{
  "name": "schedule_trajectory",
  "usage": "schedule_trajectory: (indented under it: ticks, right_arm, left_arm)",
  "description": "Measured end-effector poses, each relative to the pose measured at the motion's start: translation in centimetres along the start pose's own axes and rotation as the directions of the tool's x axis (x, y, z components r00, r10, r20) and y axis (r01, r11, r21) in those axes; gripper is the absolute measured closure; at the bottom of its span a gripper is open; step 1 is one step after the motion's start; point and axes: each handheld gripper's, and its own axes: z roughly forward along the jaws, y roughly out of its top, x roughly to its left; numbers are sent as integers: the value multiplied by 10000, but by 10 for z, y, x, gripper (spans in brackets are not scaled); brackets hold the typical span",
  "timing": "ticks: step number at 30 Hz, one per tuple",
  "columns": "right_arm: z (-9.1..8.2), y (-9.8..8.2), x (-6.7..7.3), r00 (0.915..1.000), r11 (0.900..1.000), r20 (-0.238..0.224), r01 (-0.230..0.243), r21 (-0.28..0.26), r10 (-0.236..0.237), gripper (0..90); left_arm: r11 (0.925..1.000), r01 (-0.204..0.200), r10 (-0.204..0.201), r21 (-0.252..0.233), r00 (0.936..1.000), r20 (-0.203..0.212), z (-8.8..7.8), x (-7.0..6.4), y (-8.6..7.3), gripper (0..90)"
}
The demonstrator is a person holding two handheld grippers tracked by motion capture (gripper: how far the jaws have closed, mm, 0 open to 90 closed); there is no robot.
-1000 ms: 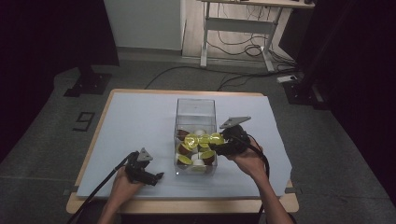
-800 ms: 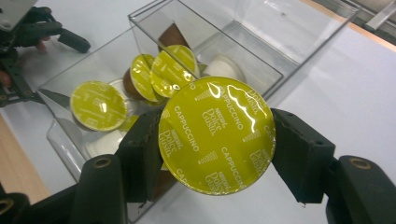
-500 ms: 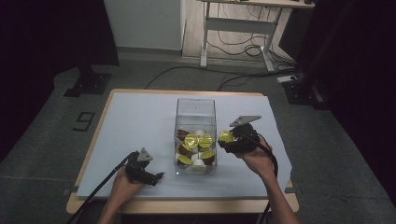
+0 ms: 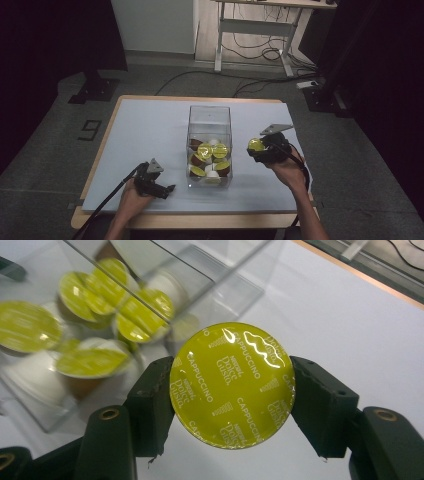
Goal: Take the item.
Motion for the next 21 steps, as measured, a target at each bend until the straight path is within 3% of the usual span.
schedule_trajectory:
  ticks: [12,21]
  right_arm:
    - [4,-26,-19,9979,9988,433,-475,74,471,379]
    - [18,-40,-21,9960,9985,716,-539,93,531,379]
  left_arm:
    - [10000,-5,5,7,10000,2,0,0,0,0]
    - [10000,2,-2,1,10000,2,0,0,0,0]
